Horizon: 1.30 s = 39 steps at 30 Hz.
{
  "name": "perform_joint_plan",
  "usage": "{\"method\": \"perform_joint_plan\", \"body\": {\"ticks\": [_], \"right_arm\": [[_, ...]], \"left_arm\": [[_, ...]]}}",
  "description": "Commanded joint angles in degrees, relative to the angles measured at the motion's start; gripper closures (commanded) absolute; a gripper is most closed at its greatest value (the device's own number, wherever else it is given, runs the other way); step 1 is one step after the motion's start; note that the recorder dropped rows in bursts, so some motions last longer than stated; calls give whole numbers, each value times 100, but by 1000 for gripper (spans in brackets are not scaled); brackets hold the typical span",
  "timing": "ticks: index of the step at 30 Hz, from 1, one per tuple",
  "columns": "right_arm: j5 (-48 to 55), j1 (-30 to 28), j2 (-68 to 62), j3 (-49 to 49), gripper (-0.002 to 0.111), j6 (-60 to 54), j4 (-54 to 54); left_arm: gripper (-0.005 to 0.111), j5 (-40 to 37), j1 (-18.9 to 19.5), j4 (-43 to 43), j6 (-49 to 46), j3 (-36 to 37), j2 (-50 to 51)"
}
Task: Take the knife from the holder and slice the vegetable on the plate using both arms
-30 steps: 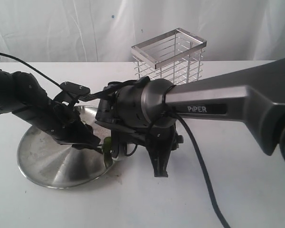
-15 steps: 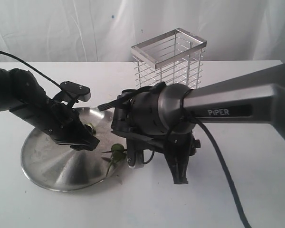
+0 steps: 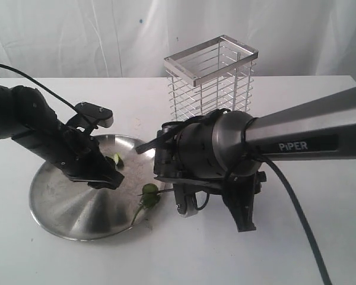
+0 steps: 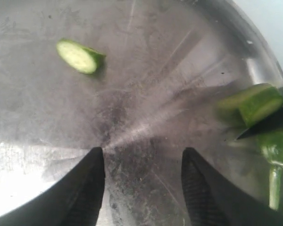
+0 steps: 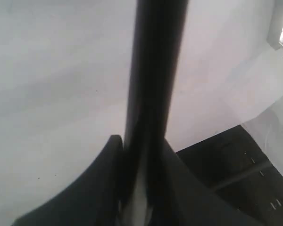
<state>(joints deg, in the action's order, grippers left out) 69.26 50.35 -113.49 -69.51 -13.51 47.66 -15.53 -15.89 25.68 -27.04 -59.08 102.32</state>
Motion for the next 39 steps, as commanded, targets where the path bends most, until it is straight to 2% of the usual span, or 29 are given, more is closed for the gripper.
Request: {"method": "perform_joint_plan", "body": {"ticks": [1, 9, 28, 39], "right_arm": [[70, -33, 73, 97, 108, -22, 281], [70, 5, 73, 97, 108, -22, 585], [70, 736, -391, -454, 108, -61, 562], [70, 736, -608, -454, 108, -86, 591]], "left_arm": [[53, -89, -23, 14, 0, 37, -63], [53, -66, -23, 28, 0, 37, -63], [53, -133, -23, 111, 24, 37, -63], [49, -997, -23, 111, -116, 37, -86]]}}
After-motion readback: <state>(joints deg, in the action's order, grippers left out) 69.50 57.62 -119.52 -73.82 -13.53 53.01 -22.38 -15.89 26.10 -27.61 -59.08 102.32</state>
